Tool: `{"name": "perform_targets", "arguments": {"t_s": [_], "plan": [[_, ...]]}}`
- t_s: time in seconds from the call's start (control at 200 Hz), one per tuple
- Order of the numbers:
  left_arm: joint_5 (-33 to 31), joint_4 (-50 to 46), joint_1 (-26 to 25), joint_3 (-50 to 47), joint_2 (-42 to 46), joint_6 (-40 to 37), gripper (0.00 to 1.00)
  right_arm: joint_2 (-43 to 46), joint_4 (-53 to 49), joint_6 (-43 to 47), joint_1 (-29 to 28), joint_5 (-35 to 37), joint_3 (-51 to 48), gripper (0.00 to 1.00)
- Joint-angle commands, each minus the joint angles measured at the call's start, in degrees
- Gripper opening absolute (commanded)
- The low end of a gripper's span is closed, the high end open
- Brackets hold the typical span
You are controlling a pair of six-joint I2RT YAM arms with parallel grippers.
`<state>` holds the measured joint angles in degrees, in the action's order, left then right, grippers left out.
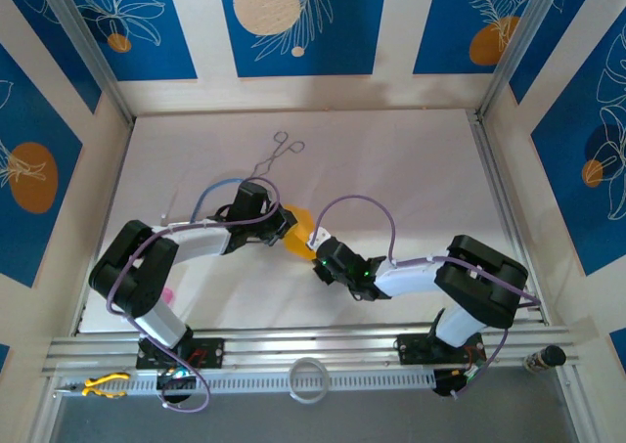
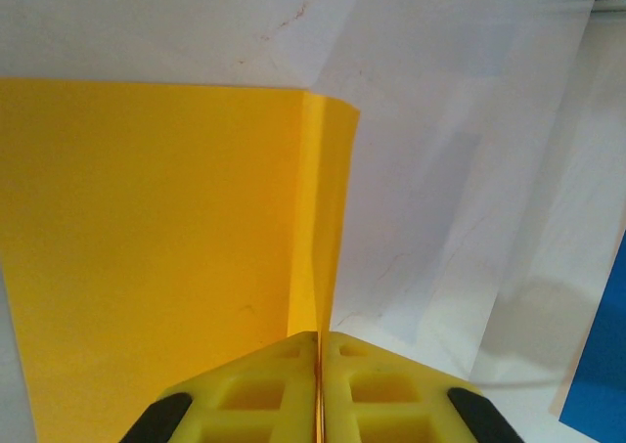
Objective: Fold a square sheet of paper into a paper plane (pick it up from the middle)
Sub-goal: Fourth fold the wing at the center of the table.
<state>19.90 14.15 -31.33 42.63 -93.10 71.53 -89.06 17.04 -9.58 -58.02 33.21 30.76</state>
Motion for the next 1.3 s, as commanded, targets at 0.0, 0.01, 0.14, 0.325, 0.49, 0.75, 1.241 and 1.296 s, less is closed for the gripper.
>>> {"name": "perform_targets", "arguments": {"t_s": [0.0, 0.01, 0.14, 0.325, 0.49, 0.75, 1.241, 1.296], "plan": [[0.1, 1.0, 0.5, -0.4, -0.3, 0.2, 0.1, 0.3, 0.3, -1.0, 0.4, 1.3, 0.8, 0.21], [0.1, 1.0, 0.5, -0.4, -0.3, 0.1, 0.1, 0.3, 0.4, -1.0, 0.4, 1.3, 0.8, 0.21], [0.2, 1.1, 0.5, -0.4, -0.4, 0.1, 0.1, 0.5, 0.5, -1.1, 0.7, 1.3, 0.5, 0.2], [0.1, 1.0, 0.5, -0.4, -0.4, 0.1, 0.1, 0.6, 0.9, -1.4, 1.0, 0.9, 0.2, 0.16], [0.0, 0.8, 0.5, -0.4, -0.3, 0.0, 0.11, 0.7, 1.1, -1.8, 1.4, -0.6, 0.1, 0.1], [-1.5, -2.6, 0.6, 0.8, 2.0, -2.5, 0.3, 0.5, 3.1, -5.4, 2.8, -3.9, -0.9, 0.05], [-7.5, -10.0, 0.7, 0.6, 9.2, -6.4, 0.43, -2.7, 5.9, -13.5, 6.4, -13.8, -1.0, 0.04], [-7.4, -9.9, 0.8, 0.6, 9.2, -6.3, 0.43, -3.3, 5.8, -14.1, 6.7, -14.8, -0.7, 0.04]]}}
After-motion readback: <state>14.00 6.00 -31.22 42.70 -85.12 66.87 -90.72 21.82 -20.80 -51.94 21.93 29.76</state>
